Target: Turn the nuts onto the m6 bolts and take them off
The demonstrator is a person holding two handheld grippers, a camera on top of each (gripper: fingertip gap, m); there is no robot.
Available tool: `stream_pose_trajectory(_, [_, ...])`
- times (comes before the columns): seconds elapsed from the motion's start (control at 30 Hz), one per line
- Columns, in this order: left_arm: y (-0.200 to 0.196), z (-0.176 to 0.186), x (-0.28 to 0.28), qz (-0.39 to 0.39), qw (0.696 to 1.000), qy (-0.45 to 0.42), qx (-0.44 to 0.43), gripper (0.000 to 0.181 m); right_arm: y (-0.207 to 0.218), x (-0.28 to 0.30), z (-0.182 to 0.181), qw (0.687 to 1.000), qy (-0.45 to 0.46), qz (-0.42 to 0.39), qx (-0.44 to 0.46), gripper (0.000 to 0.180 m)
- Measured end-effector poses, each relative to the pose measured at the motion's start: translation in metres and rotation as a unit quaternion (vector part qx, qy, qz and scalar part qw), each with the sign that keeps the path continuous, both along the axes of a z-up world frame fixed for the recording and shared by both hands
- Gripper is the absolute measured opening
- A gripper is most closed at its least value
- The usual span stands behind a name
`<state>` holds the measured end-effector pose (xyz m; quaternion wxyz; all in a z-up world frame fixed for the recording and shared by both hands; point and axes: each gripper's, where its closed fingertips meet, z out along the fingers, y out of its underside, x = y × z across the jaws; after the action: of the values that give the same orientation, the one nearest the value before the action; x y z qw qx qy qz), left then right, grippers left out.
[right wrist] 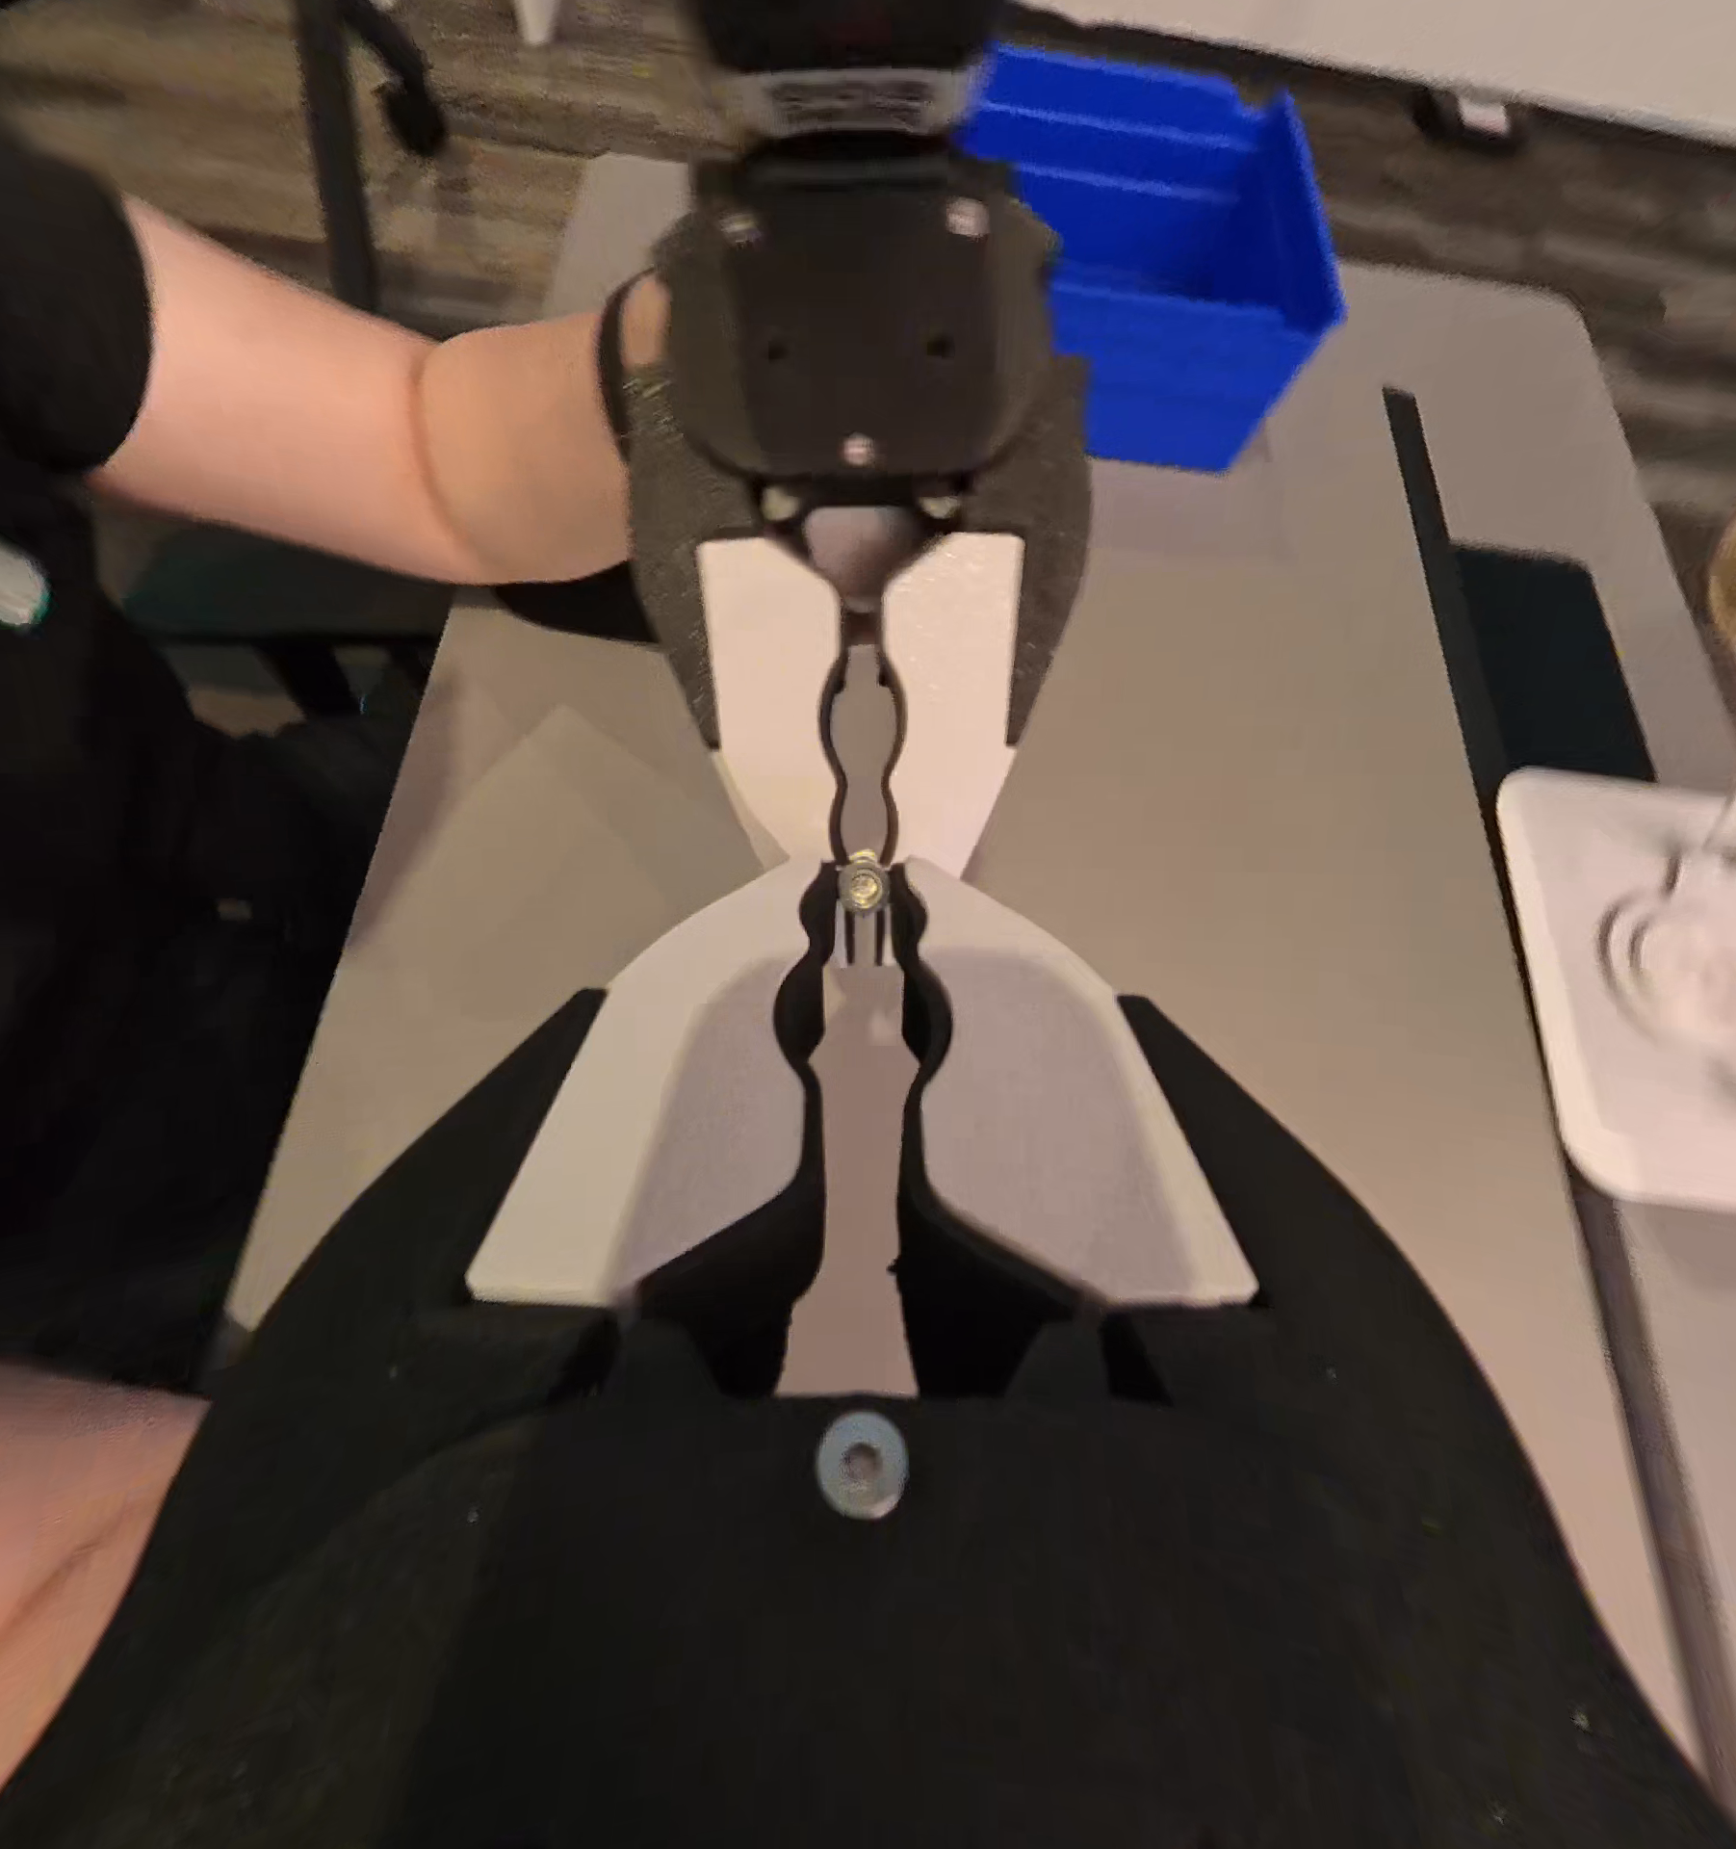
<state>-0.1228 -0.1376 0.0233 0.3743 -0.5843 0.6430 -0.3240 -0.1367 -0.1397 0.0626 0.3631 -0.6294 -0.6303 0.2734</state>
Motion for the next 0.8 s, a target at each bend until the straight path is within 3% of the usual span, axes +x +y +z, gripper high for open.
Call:
stream_pose_trajectory(0.23, [-0.025,-0.003,-0.005,-0.078,0.995,0.009,-0.059,0.004,-0.019,-0.005,-0.003,0.995,0.004,0.090,0.045,0.009])
stream_pose_trajectory(0.37, [-0.018,-0.004,-0.004,-0.062,0.997,0.008,-0.049,0.004,-0.013,-0.003,-0.003,0.996,0.006,0.074,0.047,0.010])
stream_pose_trajectory(0.57, [0.013,0.003,0.000,0.031,0.999,-0.015,-0.003,0.004,0.010,-0.003,0.028,0.995,0.077,-0.058,-0.006,0.040])
stream_pose_trajectory(0.7, [0.041,0.006,-0.002,0.123,0.991,-0.019,0.055,0.004,0.031,0.006,0.024,0.967,0.080,-0.217,-0.104,0.036])
stream_pose_trajectory(0.8, [0.045,0.005,0.000,0.141,0.988,-0.018,0.063,0.004,0.043,0.009,0.015,0.956,0.062,-0.269,-0.105,0.035])
